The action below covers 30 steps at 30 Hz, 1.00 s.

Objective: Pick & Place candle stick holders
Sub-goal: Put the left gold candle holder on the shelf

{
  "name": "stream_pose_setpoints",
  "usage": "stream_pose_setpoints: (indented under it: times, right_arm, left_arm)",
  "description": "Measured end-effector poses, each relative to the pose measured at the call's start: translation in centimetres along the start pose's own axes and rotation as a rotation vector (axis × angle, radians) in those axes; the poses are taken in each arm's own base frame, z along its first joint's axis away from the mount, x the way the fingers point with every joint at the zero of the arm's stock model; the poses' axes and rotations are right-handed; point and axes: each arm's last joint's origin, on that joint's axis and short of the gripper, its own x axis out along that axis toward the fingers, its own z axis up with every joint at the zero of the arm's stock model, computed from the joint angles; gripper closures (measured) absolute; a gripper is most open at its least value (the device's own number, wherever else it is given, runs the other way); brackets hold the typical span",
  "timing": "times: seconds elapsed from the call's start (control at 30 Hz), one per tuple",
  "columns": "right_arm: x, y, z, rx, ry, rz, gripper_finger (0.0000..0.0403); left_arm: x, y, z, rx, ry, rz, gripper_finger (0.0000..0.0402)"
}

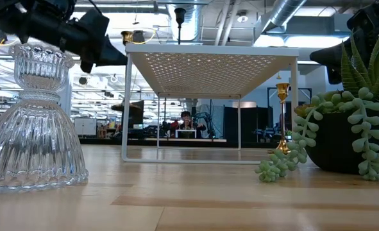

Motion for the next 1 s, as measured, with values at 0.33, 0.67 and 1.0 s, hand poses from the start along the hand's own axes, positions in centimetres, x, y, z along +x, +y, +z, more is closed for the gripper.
stream_pose_setpoints:
  times: [0.33,0.67,1.0]
  right_arm:
    - [0.0,0.0,0.0,0.001,0.000,0.000,0.0402]
    - [0.0,0.0,0.0,0.001,0.000,0.000,0.0402]
    - [0.0,0.0,0.0,0.002,0.000,0.000,0.0402]
  left_arm:
    - [-0.9,-1.3,5.3,0.023,-0.025,-0.077,0.0390]
    - [-0.8,-4.3,7.0,-0.011,-0.015,-0.284,0.0390]
    - [2.5,-8.7,8.8,0.114,0.006,-0.374,0.0389]
